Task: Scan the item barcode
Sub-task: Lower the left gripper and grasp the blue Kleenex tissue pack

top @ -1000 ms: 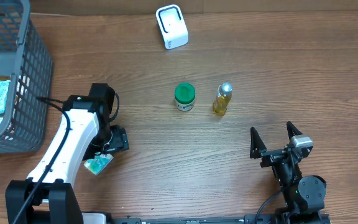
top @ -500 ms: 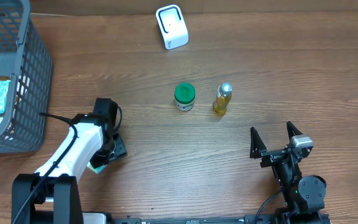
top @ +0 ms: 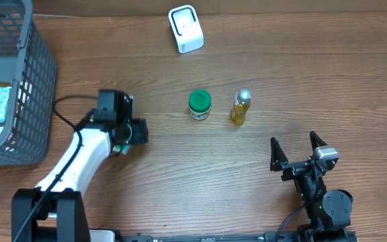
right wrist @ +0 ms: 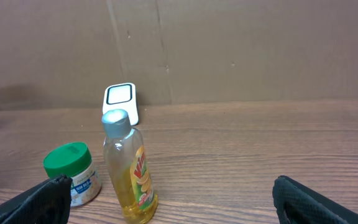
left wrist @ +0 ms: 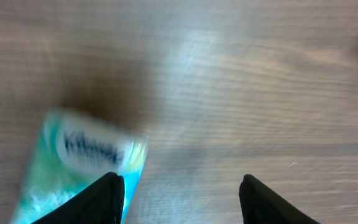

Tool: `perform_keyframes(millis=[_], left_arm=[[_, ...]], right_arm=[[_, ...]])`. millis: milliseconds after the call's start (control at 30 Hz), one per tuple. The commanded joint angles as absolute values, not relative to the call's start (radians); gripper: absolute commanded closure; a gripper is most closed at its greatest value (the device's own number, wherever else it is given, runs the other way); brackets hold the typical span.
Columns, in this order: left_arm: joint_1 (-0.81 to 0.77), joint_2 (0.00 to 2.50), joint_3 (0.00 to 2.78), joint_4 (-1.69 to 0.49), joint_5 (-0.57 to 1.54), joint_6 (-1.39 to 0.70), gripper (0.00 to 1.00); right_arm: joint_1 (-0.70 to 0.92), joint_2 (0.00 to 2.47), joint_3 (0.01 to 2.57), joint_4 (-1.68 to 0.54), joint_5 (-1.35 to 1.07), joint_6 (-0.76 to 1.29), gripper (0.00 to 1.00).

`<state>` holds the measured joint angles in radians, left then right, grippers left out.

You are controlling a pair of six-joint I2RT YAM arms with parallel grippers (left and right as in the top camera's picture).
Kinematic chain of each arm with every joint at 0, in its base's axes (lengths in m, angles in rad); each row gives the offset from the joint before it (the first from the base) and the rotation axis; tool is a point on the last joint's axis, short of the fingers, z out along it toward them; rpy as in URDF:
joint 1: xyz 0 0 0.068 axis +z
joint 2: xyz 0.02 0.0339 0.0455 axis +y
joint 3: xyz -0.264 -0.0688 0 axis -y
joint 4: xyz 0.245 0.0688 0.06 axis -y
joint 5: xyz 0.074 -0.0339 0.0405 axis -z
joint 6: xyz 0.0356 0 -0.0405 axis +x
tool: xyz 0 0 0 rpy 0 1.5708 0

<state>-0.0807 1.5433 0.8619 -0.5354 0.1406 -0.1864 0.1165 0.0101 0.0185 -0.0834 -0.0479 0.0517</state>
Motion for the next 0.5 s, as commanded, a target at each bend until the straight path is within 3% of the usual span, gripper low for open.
perform_keyframes(millis=[0,233,467], left_arm=[[-0.079,1.543,1.062,-0.658,0.167,-0.107,0.38],[-0.079,1.543,1.258,-0.936,0.008,-0.01,0.4],[-0.079,1.606,1.193,-1.081,-0.023,0.027,0.63]], right_arm=[[0.11,0.003,0.008,-0.081,-0.046,0.048,0.0],[0.11,0.003,0.008,-0.081,-0.046,0.048,0.0],[0.11,0.003,0.008,-0.081,-0.046,0.048,0.0]])
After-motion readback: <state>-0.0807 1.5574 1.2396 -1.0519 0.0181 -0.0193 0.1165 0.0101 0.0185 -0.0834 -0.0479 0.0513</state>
